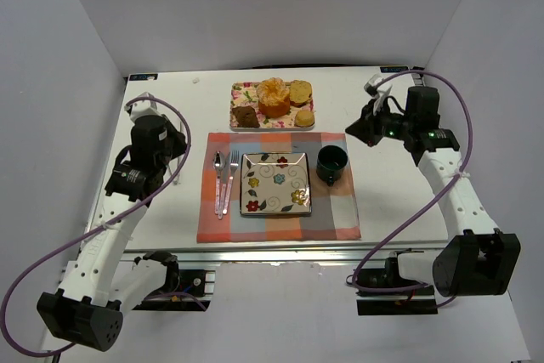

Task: Place the bread

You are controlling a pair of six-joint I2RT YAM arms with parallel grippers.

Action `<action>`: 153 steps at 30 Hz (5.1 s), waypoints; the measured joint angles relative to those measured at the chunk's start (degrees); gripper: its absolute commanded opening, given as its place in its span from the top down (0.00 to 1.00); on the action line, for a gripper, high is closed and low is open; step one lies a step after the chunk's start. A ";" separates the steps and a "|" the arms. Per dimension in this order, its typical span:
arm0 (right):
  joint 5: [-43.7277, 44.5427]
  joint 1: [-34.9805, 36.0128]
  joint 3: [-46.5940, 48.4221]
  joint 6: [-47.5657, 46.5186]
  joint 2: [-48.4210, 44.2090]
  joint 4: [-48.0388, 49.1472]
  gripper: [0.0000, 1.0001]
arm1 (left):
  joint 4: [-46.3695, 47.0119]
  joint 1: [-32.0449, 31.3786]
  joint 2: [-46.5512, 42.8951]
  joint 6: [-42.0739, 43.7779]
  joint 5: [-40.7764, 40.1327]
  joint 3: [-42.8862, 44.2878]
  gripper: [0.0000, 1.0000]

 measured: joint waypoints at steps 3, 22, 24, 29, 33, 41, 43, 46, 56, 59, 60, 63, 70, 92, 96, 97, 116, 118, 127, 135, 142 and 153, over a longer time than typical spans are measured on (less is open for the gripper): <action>-6.99 0.02 -2.36 -5.01 -1.16 -1.27 0.60 | -0.83 0.00 0.02 0.85 -1.18 0.00 0.77; -18.91 0.02 -4.50 -17.18 -0.37 -6.88 0.11 | -4.28 13.77 24.76 18.36 2.12 -0.70 0.02; -18.91 0.02 -5.18 -17.07 -0.37 -6.49 0.11 | -2.86 14.25 28.06 20.48 3.82 -1.05 0.02; -18.88 0.00 -5.68 -17.00 -0.37 -5.79 0.11 | 1.68 15.98 34.32 24.26 6.78 -1.20 0.02; -18.86 0.00 -5.70 -16.83 -0.35 -5.31 0.11 | 4.26 17.25 38.58 26.14 7.45 -0.26 0.03; -18.51 0.00 -6.14 -15.85 -0.37 -2.97 0.11 | 7.50 18.16 46.62 27.78 9.84 2.75 0.06; -18.43 0.00 -6.16 -15.54 -0.37 -2.69 0.11 | 8.55 18.16 47.54 27.78 10.14 3.78 0.08; -18.36 0.00 -6.16 -15.28 -0.35 -2.47 0.11 | 9.88 18.16 49.05 27.76 10.58 5.07 0.11; -17.66 -0.20 -6.14 -14.84 -0.35 -1.38 0.11 | 13.03 18.21 50.34 27.08 11.15 5.29 0.40; -17.42 -0.24 -6.16 -14.84 -0.35 -1.40 0.11 | 14.58 18.27 49.64 26.36 10.95 4.15 0.61; -17.33 -0.28 -6.16 -14.84 -0.35 -1.40 0.11 | 14.71 18.34 49.35 26.01 11.04 3.78 0.67; -17.31 -0.63 -6.16 -14.84 -0.35 -1.40 0.11 | 14.45 18.38 48.00 25.20 11.23 2.95 0.84; -17.38 -0.96 -6.16 -14.82 -0.35 -1.40 0.11 | 12.81 18.25 39.08 20.68 15.89 2.97 0.74; -19.37 -0.96 -7.19 -13.29 -2.45 -0.87 0.11 | 19.87 -2.73 26.29 -5.49 30.16 7.48 0.45; -19.37 -0.96 -8.31 -13.03 -3.61 -0.68 0.11 | 18.84 -7.43 28.59 -5.97 30.38 10.80 0.45; -19.34 -0.96 -8.57 -12.87 -3.87 -0.59 0.11 | 18.64 -8.81 29.46 -6.08 30.49 11.47 0.45; -18.88 -2.14 -9.92 -12.33 -6.49 0.15 0.11 | 2.27 -19.50 51.21 1.14 25.05 30.45 0.44; -18.88 -2.27 -10.16 -12.33 -6.49 0.31 0.11 | 1.01 -19.76 52.74 2.19 24.39 31.89 0.44; -18.95 -3.08 -10.71 -12.33 -6.49 0.31 0.11 | -3.61 -19.89 58.42 5.46 21.57 37.53 0.42; -19.19 -3.39 -10.71 -12.31 -6.47 0.33 0.11 | -4.28 -20.00 58.84 6.58 21.92 39.36 0.41; -19.54 -3.58 -10.73 -12.26 -6.32 0.55 0.11 | -5.57 -20.04 60.39 7.45 21.97 42.40 0.40; -19.91 -3.61 -10.95 -12.07 -6.27 1.55 0.10 | -8.87 -20.06 66.77 9.14 21.20 49.27 0.38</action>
